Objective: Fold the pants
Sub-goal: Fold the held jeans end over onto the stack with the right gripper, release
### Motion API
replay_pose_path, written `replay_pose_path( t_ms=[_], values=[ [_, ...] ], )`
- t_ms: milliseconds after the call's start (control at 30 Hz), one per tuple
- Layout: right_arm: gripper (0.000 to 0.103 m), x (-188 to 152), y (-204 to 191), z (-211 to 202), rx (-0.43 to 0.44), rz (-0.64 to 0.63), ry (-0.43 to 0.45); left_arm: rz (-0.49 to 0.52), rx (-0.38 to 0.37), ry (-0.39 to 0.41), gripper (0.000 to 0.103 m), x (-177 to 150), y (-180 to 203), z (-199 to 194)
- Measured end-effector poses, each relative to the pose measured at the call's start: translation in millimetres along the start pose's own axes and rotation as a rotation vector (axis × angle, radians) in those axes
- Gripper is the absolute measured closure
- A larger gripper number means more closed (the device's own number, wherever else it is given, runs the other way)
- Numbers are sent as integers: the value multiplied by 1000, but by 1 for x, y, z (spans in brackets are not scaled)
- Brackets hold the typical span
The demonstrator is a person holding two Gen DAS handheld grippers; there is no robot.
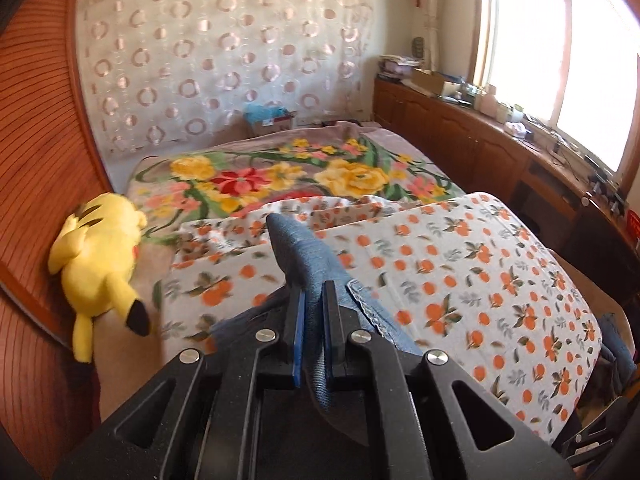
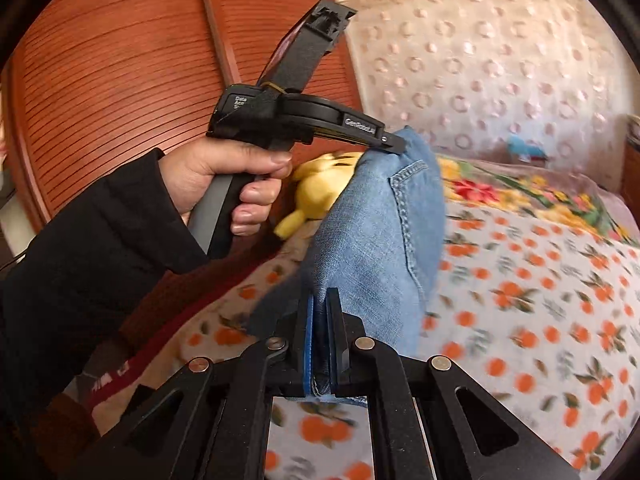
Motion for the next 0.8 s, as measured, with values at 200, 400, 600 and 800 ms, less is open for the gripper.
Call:
replay_pose_path(
  t_ms=[200, 400, 600, 800],
  values=[
    [98, -17, -44, 47, 49, -58, -84, -88, 32, -27, 95, -57, -47, -8],
    [97, -38, -53, 78, 48, -54, -168, -131, 38, -80, 94, -102, -61, 12],
    [91, -36, -64, 65, 23, -86, -168, -175, 21, -65, 91, -119, -63, 9],
    [81, -19, -50, 38, 2, -101, -85, -147, 65, -27, 77, -116, -57, -21]
  ],
)
Point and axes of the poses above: each gripper's, at about its wrist camera, not at the fingertips, and z roughly the way its jaws point, y to its right, x to its top, the point moved 10 cm from there along z, roughly the way its jaws point, and after that the axes turned 11 degrees about z, right-handed, at the moved point
